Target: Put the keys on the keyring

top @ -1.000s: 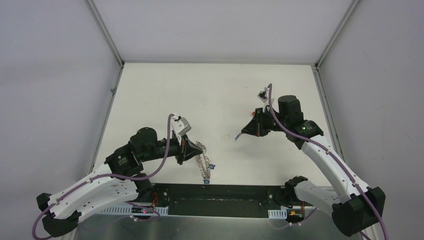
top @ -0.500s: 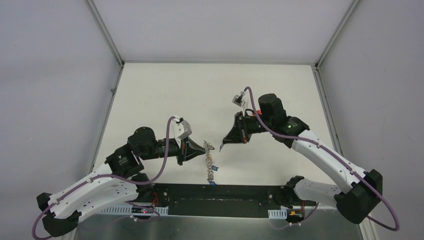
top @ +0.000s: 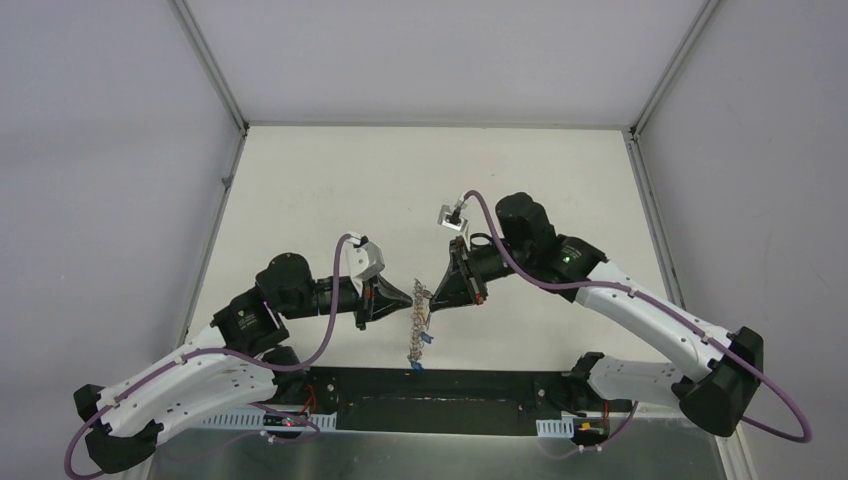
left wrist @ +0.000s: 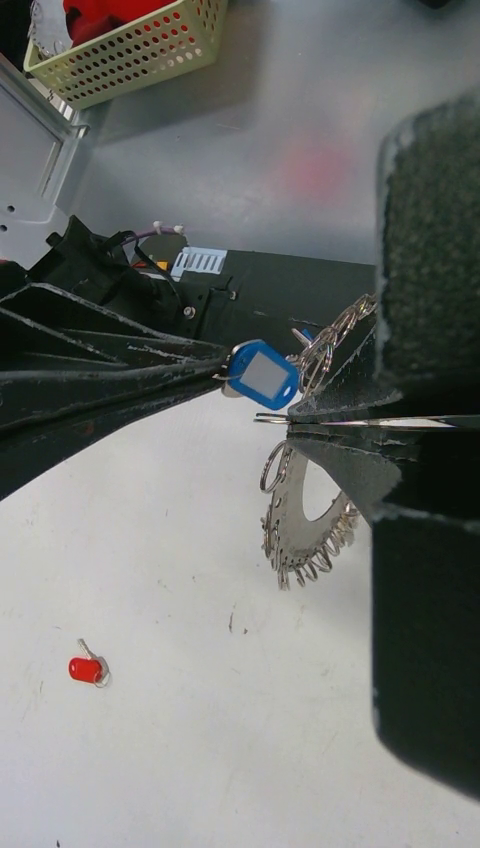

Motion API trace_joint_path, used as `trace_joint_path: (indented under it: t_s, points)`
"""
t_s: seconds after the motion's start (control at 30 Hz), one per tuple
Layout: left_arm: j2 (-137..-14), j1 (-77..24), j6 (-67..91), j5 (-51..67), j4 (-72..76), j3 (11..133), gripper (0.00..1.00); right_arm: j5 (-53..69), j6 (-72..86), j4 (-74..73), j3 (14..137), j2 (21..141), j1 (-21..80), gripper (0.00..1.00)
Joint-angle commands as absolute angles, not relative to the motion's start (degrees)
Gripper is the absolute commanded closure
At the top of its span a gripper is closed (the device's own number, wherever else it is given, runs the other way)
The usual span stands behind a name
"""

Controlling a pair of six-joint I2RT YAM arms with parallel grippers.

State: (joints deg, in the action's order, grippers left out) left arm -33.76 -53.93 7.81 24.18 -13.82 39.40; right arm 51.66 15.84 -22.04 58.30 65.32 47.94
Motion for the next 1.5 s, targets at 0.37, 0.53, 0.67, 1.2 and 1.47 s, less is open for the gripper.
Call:
trace_joint_path:
  t_s: [0.37, 0.53, 0.67, 1.2, 1.47]
  points:
    - [-34.54, -53.71, 8.28, 24.81, -8.80, 41.13, 1.00, 47.97, 13.30, -20.35, 63.60, 66.30, 51.44, 1.00]
    - [-34.81, -53.74, 8.47, 24.84, -8.79, 41.22, 1.00, 44.35, 11.76, -23.17, 64.84, 66.73, 52.21, 1.00]
    - [-35.03, -53.77, 8.88, 24.94, -8.71, 41.22, 1.00, 41.02, 10.97, -25.49, 65.39, 66.87, 52.60, 1.00]
    - [-34.95, -53.77, 9.14, 25.07, -8.71, 41.31, 1.00, 35.56, 10.82, -28.19, 66.14, 67.50, 53.09, 1.00]
    - [-34.65, -53.78, 8.91, 24.97, -8.70, 41.39, 1.00, 37.73, 10.94, -26.95, 66.18, 66.72, 53.09, 1.00]
